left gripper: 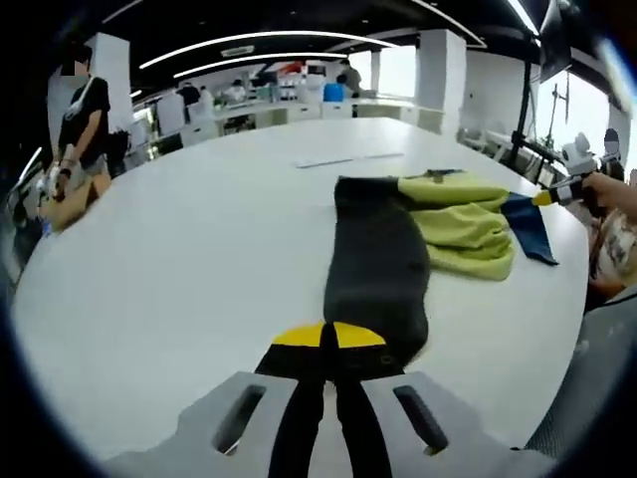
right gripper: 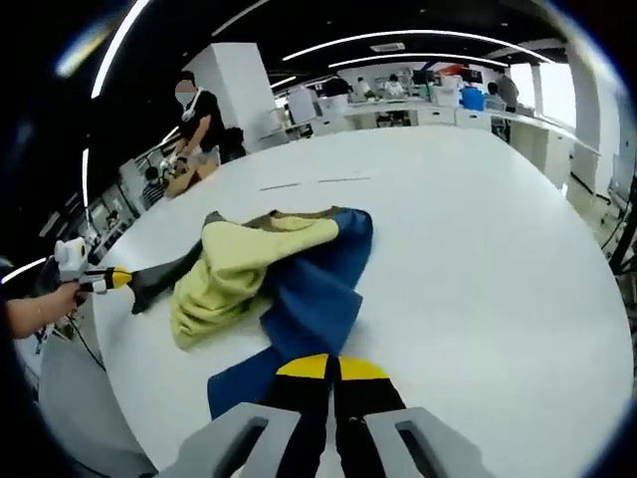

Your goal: Fold the garment on the visible template until the final outline fits inside the template.

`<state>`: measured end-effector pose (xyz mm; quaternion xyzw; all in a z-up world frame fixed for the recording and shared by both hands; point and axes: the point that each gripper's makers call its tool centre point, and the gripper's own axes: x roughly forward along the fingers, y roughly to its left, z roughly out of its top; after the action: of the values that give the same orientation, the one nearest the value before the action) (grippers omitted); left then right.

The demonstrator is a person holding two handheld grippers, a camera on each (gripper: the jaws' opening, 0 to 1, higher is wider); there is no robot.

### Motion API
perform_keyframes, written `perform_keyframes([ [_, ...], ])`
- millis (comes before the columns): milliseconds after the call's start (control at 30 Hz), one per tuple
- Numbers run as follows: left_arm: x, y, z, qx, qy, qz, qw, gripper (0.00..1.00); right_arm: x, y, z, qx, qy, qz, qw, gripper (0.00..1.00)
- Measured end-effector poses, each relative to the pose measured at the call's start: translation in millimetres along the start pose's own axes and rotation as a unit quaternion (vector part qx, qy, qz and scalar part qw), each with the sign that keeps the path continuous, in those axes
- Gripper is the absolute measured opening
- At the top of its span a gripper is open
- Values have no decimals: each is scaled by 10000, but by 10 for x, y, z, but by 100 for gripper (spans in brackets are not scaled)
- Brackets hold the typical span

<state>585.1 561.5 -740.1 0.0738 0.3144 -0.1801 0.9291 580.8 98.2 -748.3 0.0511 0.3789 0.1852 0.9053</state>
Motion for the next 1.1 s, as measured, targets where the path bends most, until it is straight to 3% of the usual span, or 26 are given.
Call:
perform_keyframes([
  [233, 65, 376, -6, 143, 222, 355, 9990, 0, -34, -275, 40, -70, 103, -197, 9997, 0],
  [1100, 127, 932, -90, 261, 771, 1014, 9915, 0, -101, -1052, 229, -527, 530, -952, 9927, 0],
])
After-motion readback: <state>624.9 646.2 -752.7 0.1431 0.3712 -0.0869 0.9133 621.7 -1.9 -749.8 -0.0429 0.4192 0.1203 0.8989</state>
